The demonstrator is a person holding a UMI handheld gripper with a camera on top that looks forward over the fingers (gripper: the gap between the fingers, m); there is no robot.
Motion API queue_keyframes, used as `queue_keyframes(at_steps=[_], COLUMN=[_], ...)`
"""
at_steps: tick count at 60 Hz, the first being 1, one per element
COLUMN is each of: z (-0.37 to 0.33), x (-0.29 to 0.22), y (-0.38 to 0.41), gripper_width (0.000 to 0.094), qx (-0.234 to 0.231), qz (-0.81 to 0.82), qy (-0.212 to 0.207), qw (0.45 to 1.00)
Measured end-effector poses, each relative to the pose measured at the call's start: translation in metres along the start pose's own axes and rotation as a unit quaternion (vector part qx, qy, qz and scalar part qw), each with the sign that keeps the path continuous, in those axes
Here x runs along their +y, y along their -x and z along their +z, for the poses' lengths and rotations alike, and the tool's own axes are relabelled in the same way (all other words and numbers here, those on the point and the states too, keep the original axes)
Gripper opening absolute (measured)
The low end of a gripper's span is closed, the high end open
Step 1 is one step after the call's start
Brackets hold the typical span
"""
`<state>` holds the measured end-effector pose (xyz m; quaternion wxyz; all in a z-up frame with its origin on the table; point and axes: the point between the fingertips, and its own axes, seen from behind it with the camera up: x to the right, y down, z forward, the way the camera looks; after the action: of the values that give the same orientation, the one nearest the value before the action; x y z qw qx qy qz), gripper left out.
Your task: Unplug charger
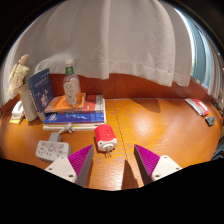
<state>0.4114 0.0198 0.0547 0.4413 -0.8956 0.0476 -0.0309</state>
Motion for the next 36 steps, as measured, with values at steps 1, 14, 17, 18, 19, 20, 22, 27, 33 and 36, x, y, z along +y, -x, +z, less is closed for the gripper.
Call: queue_keyframes(at_steps=[1,14,17,18,19,20,22,27,33,36], z=[-0.003,-0.087,-0.117,-0.127,-0.137,-0.148,-0.168,-0.214,-0.256,-0.271], x=[-0.001,-0.054,-0.071,-0.076,-0.081,-0.085,-0.091,-0.101,-0.096,-0.088], y=[0.001,0.029,0.046,0.052,0.057,0.063,0.076,0.11,0.155,0.18], gripper_width=[0.0812,0.0823,0.0826,0.0827,0.0833,0.083,0.0833,0.0829,0.0832,0.084], qx=[0.001,0.006,-0.003,-0.006,-0.008,-0.011,-0.017,-0.029,-0.057,-0.07], qz=[0.001,0.019,0.017,0.017,0.018,0.017,0.015,0.009,0.006,0.0], qy=[-0.001,-0.069,-0.096,-0.106,-0.116,-0.124,-0.14,-0.17,-0.188,-0.19], qw=[1.0,0.997,0.995,0.994,0.993,0.992,0.99,0.985,0.98,0.979])
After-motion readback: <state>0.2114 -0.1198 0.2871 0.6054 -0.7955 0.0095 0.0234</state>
